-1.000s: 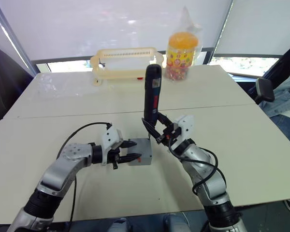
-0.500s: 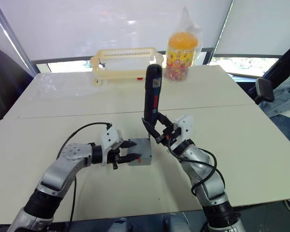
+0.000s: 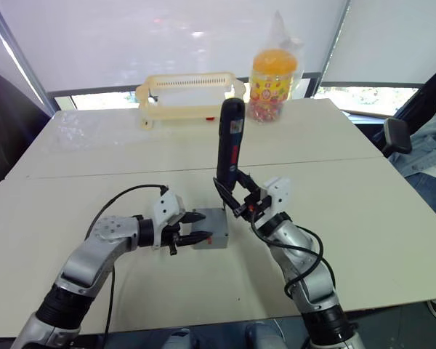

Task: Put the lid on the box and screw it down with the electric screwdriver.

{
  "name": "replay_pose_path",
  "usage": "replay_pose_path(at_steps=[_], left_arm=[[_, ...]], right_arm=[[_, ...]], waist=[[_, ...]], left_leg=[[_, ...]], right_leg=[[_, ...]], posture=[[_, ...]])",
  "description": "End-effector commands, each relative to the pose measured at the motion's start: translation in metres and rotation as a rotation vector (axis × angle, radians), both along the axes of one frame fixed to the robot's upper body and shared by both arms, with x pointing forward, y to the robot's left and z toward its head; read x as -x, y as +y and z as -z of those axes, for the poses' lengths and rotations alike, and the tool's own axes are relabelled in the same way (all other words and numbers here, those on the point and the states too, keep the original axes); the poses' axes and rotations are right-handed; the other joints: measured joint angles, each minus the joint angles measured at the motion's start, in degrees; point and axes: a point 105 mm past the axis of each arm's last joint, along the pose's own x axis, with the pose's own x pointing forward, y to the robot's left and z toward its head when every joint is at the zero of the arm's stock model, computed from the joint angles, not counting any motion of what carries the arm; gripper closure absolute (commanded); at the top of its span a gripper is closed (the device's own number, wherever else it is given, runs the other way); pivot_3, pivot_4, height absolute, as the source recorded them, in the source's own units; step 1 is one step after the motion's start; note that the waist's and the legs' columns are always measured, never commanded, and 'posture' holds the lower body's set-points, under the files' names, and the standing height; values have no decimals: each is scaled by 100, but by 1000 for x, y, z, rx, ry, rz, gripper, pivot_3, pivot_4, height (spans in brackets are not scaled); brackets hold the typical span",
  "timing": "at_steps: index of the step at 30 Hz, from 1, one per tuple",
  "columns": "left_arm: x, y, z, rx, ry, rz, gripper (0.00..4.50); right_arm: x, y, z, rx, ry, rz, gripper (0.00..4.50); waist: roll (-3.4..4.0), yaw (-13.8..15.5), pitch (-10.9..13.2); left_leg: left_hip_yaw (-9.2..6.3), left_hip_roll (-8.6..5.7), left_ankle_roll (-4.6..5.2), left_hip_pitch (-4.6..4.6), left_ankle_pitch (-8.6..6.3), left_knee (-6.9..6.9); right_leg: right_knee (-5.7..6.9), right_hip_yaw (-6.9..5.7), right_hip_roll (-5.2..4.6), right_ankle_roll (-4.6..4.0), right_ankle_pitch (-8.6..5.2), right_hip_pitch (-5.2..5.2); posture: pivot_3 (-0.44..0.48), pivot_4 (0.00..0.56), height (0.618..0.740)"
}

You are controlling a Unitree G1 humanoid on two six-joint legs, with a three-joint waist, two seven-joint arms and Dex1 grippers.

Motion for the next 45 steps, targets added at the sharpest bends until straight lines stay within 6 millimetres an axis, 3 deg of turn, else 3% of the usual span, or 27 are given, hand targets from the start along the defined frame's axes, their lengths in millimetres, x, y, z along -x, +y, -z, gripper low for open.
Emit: replay_pose_path(at_steps=[1, 32, 38, 45], left_arm=[[2, 2, 3, -21, 8, -4, 2182], [3, 2, 3, -18, 5, -12, 2182], [3, 3, 3, -20, 8, -13, 2182], [3, 4, 11, -60, 12, -5, 2182]], right_arm=[[-2, 2, 25, 34, 82, 8, 2717], [-3, 4, 50, 71, 111, 29, 2717], [-5, 2, 52, 80, 108, 43, 2717], [-5, 0, 59, 93, 126, 46, 2717]], waist=[[-1, -1, -3], [2, -8, -82], [-1, -9, -87], [0, -10, -91]], left_leg=[[0, 0, 0, 1, 0, 0], [-2, 6, 1, 19, -1, -29], [-2, 10, 1, 90, -1, -74], [-10, 13, 2, 98, -1, -74]], right_leg=[[0, 0, 0, 0, 0, 1], [-34, 0, 7, -2, -2, 19], [-58, 4, 7, -24, -20, 75], [-62, 3, 8, -23, -30, 88]], posture=[[0, 150, 740], [0, 150, 740], [0, 150, 740], [0, 150, 740]])
